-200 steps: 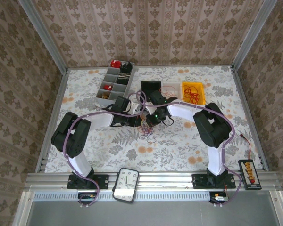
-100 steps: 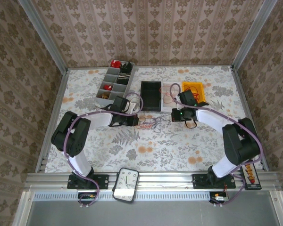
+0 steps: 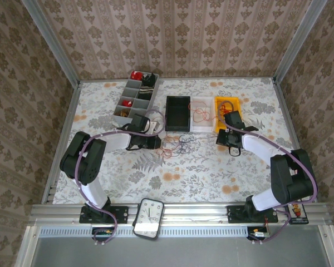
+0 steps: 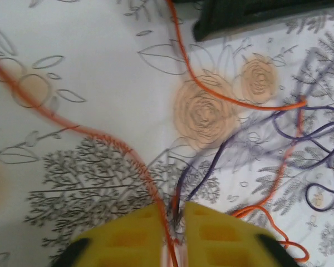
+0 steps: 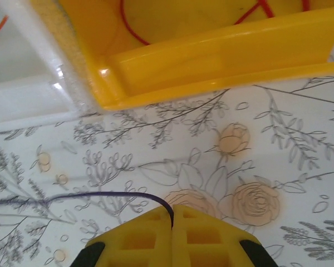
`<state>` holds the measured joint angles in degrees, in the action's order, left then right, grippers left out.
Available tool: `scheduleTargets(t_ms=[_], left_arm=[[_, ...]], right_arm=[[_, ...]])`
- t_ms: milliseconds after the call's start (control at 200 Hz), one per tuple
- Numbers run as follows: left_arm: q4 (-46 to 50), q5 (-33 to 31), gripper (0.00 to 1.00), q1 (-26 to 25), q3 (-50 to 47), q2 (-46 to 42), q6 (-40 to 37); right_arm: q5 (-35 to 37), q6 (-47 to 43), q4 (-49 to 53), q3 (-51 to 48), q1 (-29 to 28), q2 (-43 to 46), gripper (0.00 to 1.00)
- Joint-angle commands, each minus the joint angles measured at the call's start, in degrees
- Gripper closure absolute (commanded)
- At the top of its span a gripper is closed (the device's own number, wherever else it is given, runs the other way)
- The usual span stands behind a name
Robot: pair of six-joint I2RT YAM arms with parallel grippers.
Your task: Untangle the cables
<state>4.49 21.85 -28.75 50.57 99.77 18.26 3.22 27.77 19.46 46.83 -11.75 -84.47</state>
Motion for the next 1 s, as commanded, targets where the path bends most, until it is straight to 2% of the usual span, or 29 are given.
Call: scheduleTargets(t_ms=[0,180,345,410,490,555,600,640,730,785,910,935,995], left_arm=[[1.8,-1.7,0.72,0.5,-0.9,-1.4,1.2],[1.8,-4.6,0.71,1.4,-2.0,-3.0,2.1],[1.6,-3.0,0.73,1.5,-2.4,-4.1,1.5],[1.1,-1.2,0.78,1.5,-2.2,-4.1,1.1],[0.2,0.6,0.94,1.5,-2.2,-4.0,1.4],[-0.5,1.0,0.96,1.5,-2.0,-3.7,2.0],[-0.8,1.0,0.92,1.5,-1.8,-3.5,2.4],[-1.0,1.1,0.80,1.4,-1.6,-3.4,2.7],[-1.5,1.3,0.72,1.1,-1.6,-3.5,2.7],[-1.2,0.6,0.69,0.9,-1.5,-3.8,2.4],[-0.9,-3.8,0.63,0.9,-2.3,-4.8,2.6],[-1.0,-4.6,0.59,0.9,-2.4,-5.0,2.6],[-1.8,-5.6,0.58,0.8,-2.4,-5.0,2.7]], right_arm=[[5.0,3.0,1.0,-0.6,0.7,1.1,1.00],[7.1,7.8,2.4,-2.7,4.9,3.4,1.00],[7.5,9.4,3.7,-4.5,8.1,4.3,1.00],[7.3,9.3,3.9,-4.6,8.1,4.3,1.00],[5.2,8.6,3.1,-4.7,7.8,4.3,1.00],[4.2,7.4,1.9,-4.7,6.8,6.4,1.00],[3.5,6.3,1.3,-4.6,6.0,6.7,0.97],[3.0,5.4,0.6,-4.4,5.0,7.1,0.93],[4.7,3.7,0.9,-3.6,1.9,8.5,0.71],[7.9,2.3,1.0,-3.3,-0.8,9.9,0.63],[15.7,-2.0,-0.6,-2.7,-7.5,13.2,0.56],[16.1,-2.7,-1.1,-2.6,-8.4,13.8,0.55],[15.3,-4.7,-2.3,-2.1,-9.7,14.5,0.55]])
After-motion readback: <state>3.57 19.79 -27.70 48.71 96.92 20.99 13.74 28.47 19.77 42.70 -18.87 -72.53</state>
